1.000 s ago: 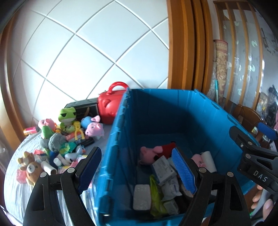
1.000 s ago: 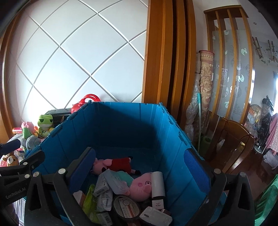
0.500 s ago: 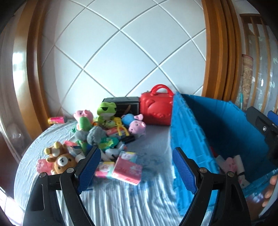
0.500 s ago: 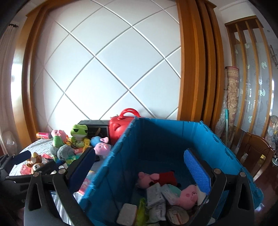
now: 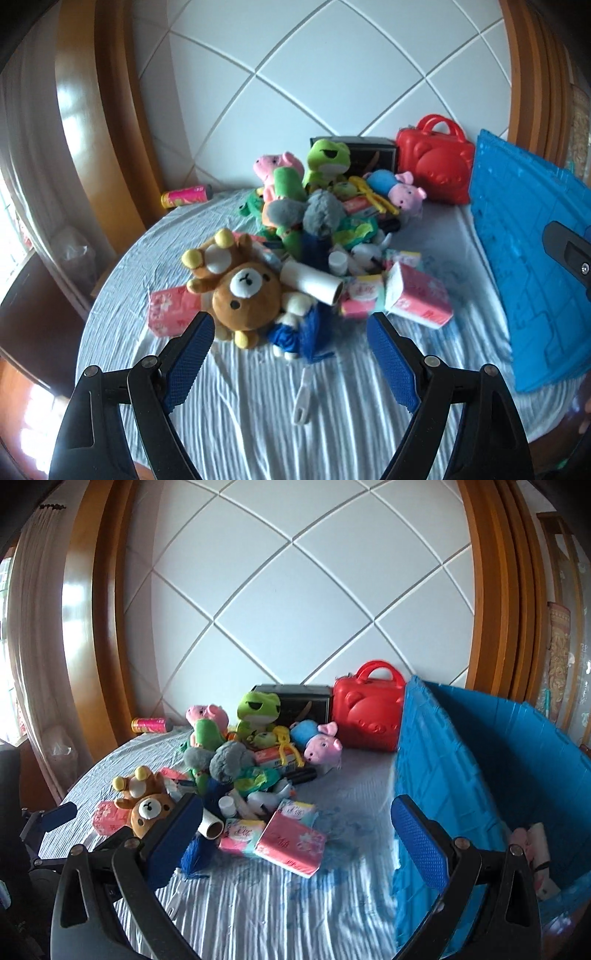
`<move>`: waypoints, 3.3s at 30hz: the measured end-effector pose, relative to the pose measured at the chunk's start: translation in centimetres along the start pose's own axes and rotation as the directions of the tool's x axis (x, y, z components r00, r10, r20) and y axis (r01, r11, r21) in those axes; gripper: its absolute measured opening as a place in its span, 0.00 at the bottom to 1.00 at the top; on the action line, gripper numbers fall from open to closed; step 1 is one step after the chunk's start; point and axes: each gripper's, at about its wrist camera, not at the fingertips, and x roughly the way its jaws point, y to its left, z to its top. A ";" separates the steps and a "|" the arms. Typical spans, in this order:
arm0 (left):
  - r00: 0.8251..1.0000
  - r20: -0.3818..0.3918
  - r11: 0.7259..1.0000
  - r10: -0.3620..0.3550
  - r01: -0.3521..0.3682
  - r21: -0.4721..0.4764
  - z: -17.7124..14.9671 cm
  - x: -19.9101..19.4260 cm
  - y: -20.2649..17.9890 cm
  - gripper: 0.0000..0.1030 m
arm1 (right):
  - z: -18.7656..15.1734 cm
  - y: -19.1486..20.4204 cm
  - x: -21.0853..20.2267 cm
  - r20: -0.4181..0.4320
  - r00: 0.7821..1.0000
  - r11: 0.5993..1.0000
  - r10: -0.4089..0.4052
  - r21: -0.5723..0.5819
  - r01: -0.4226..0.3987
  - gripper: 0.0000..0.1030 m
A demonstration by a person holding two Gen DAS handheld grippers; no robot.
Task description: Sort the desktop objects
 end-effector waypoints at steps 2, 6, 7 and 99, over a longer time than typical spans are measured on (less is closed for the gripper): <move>0.999 -0.047 1.000 -0.008 0.008 0.002 -0.9 1.9 0.4 0.83 | -1.4 0.9 1.8 -0.057 0.998 1.000 0.002 0.005 -0.002 1.00; 0.988 -0.150 1.000 -0.025 0.024 -0.004 -2.7 5.9 0.2 0.83 | -4.0 1.9 6.0 -0.192 0.981 1.000 -0.004 -0.009 0.003 1.00; 0.985 -0.169 1.000 -0.026 0.025 -0.005 -3.0 6.7 0.0 0.83 | -4.3 1.8 6.9 -0.213 0.977 1.000 -0.004 -0.013 0.001 1.00; 0.944 -0.299 0.952 0.141 -0.212 -0.222 -2.3 16.5 27.0 0.83 | -7.1 27.1 24.0 -0.589 0.780 0.934 0.211 -0.114 -0.338 1.00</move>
